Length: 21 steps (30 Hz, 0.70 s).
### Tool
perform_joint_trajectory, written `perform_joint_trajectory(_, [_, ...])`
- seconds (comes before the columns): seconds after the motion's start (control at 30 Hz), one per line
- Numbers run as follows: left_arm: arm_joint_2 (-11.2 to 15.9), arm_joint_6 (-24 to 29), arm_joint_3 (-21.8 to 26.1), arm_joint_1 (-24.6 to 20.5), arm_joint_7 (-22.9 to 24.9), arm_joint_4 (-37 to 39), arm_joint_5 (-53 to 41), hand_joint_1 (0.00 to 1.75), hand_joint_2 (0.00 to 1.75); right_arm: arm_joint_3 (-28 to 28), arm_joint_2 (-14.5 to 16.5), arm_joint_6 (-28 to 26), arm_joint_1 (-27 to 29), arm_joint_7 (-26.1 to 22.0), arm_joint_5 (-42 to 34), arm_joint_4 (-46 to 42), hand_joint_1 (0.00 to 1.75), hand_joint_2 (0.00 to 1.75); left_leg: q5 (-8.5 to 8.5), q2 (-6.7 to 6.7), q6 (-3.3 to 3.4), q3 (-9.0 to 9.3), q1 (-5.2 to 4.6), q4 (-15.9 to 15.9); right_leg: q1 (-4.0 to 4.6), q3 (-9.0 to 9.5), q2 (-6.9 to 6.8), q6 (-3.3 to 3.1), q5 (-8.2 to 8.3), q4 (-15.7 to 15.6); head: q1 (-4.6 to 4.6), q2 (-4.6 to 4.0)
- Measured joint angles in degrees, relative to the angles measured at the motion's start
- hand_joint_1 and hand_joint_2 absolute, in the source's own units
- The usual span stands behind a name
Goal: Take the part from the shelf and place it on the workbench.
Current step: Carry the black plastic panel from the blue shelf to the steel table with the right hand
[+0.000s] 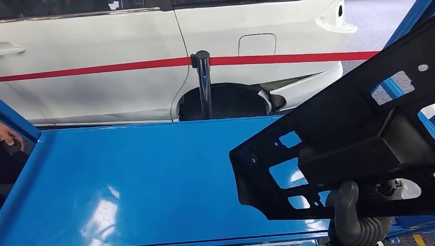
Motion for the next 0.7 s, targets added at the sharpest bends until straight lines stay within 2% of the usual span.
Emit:
perform_joint_trajectory(0.3, [0.0, -0.7, 0.1, 0.1, 2.1, 0.0, 0.0, 0.0, 0.0, -1.3, 0.1, 1.6, 0.6, -1.1, -4.3, 1.5, 1.75, 1.75, -0.19, 0.0, 0.27, -0.09, -0.41, 0.1, -0.49, 0.02, -0.06, 0.09, 0.05, -0.1, -0.01, 0.0])
perform_joint_trajectory(0.43, [0.0, -1.5, 0.1, 0.0, 2.5, 0.0, -0.2, 0.0, 0.0, -1.5, 0.1, 2.8, 0.5, -1.3, -5.7, 2.1, 1.75, 1.75, 0.55, 0.02, 0.86, 0.02, -0.39, -0.3, -0.73, 0.03, -0.08, 0.64, 0.34, -0.1, -0.01, 0.0])
perform_joint_trajectory(0.47, [0.0, -1.7, 0.1, 0.0, 2.6, 0.0, -0.2, 0.0, 0.0, -1.7, 0.1, 3.0, 0.5, -1.4, -6.1, 2.2, 1.75, 1.75, 0.92, 0.06, 1.06, 0.08, -0.13, -0.7, -0.68, -0.22, -0.1, 0.74, -0.39, 0.5, 0.02, 0.0])
perform_joint_trajectory(0.5, [-0.1, -1.9, 0.1, -0.1, 2.7, 0.0, -0.2, 0.0, 0.0, -1.8, 0.1, 3.1, 0.5, -1.5, -6.4, 2.3, 1.75, 1.75, 1.31, 0.1, 1.27, 0.09, 0.17, -1.1, -0.61, -0.88, -0.12, 0.83, -1.87, 2.2, 0.07, 0.0])
perform_joint_trajectory(0.6, [-0.1, -2.6, 0.1, -0.1, 3.1, 0.0, -0.3, 0.0, 0.0, -2.0, 0.1, 3.5, 0.6, -1.8, -6.9, 2.7, 1.75, 1.75, 1.91, 0.19, 1.41, -0.43, 0.57, -1.3, -0.74, -4.97, -0.16, 1.33, -8.16, 12.8, 0.22, 0.0])
perform_joint_trajectory(0.63, [-0.1, -2.8, 0.1, 0.0, 3.2, 0.0, -0.3, 0.0, 0.0, -2.1, 0.1, 3.6, 0.7, -1.8, -7.1, 2.8, 1.75, 1.75, 2.09, 0.2, 1.24, -0.69, 0.69, -1.3, -0.9, -5.82, -0.18, 1.6, -9.01, 15.4, 0.23, 0.0])
perform_joint_trajectory(0.67, [-0.2, -3.0, 0.1, 0.1, 3.2, 0.0, -0.3, 0.0, 0.0, -2.1, 0.1, 3.7, 0.7, -1.8, -7.2, 3.0, 1.75, 1.75, 2.29, 0.19, 0.97, -0.97, 0.89, -1.3, -1.08, -5.66, -0.2, 1.9, -8.72, 15.8, 0.24, 0.0])
perform_joint_trajectory(0.7, [-0.2, -3.2, 0.1, 0.1, 3.3, 0.0, -0.3, 0.0, 0.0, -2.2, 0.1, 3.7, 0.7, -1.8, -7.3, 3.1, 1.75, 1.75, 2.47, 0.17, 0.7, -1.2, 1.13, -1.2, -1.28, -4.75, -0.23, 2.18, -7.7, 14.7, 0.24, 0.0])
